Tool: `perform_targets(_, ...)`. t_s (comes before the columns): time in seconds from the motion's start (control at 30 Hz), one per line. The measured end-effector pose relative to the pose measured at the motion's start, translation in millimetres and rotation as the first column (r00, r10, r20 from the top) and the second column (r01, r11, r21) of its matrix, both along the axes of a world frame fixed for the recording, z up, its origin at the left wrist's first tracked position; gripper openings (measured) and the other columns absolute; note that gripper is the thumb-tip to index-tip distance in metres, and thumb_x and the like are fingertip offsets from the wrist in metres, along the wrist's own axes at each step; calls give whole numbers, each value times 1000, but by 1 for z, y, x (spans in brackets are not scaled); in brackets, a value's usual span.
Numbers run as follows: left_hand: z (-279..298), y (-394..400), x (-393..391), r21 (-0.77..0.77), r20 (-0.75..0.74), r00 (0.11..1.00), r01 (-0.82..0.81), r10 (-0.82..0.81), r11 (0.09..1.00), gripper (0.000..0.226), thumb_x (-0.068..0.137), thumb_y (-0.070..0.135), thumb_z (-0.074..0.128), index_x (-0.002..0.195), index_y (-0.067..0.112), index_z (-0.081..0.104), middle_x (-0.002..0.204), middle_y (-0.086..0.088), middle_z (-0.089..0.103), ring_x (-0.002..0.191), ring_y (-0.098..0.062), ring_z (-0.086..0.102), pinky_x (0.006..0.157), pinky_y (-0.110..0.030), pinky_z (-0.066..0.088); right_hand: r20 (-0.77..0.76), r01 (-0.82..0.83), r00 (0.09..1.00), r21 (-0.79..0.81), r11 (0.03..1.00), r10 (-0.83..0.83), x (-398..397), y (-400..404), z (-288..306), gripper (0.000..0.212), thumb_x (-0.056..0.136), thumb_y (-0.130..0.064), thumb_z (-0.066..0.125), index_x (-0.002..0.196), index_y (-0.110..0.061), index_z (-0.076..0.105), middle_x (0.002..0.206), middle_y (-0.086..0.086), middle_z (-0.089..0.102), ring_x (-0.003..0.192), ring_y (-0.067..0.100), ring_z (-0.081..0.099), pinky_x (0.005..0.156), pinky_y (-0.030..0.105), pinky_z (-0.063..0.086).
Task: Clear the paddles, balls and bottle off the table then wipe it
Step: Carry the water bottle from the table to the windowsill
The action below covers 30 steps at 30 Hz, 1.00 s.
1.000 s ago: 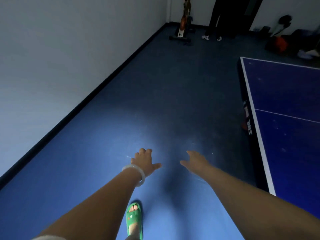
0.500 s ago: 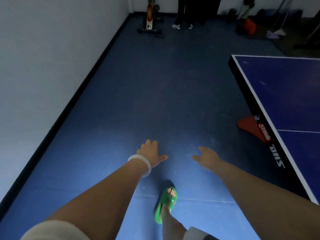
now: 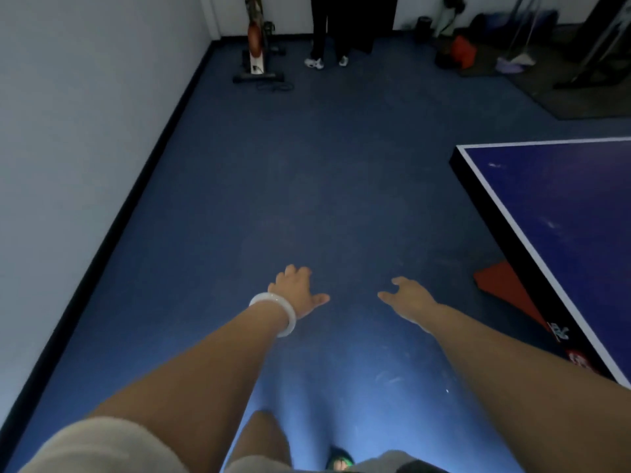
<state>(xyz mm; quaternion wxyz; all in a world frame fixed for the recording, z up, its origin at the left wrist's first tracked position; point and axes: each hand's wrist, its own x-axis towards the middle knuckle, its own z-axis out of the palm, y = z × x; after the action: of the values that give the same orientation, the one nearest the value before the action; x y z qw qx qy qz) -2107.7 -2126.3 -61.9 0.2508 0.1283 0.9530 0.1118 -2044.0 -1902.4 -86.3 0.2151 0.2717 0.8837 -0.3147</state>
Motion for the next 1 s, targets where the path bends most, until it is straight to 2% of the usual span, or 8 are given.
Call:
perform_targets(0.2,-15,38,-154,11,20,989,145,-145,989,73,91,56,56,147,17,32,147,-10,32,136,-33,33,110,-46,33,25,113,993,29,993,-113,-124,28,-15,66,98,-41,53,151,-8,30,152,14,35,135,32,41,110,41,37)
perform_targets(0.4,-9,76,-311,12,41,963,266,-266,964,72,92,54,56,148,17,32,147,-9,32,135,-30,36,110,-45,34,16,300,954,28,954,-300,-237,58,-16,64,97,-38,56,150,-9,32,150,14,37,129,32,46,102,40,45)
perform_targets(0.67,-16,194,-453,5,81,876,476,-475,879,73,91,55,57,147,17,33,147,-9,32,133,-33,37,108,-47,37,-133,584,807,27,812,-576,-331,135,-11,55,98,-31,56,146,-12,38,146,12,37,120,27,50,85,36,49)
perform_targets(0.83,-17,304,-526,17,38,813,580,-581,814,73,91,55,56,148,17,32,148,-9,32,133,-32,38,109,-47,36,-318,715,681,96,693,-659,-391,230,-10,47,98,-23,55,142,-8,43,143,14,40,129,31,41,100,43,45)
perform_targets(1.0,0,423,-580,25,26,748,662,-663,749,72,92,53,57,148,17,31,149,-8,30,135,-31,36,109,-48,36,-362,818,562,107,566,-744,-430,327,7,46,97,-20,55,140,-6,45,139,17,44,128,33,39,107,43,36)
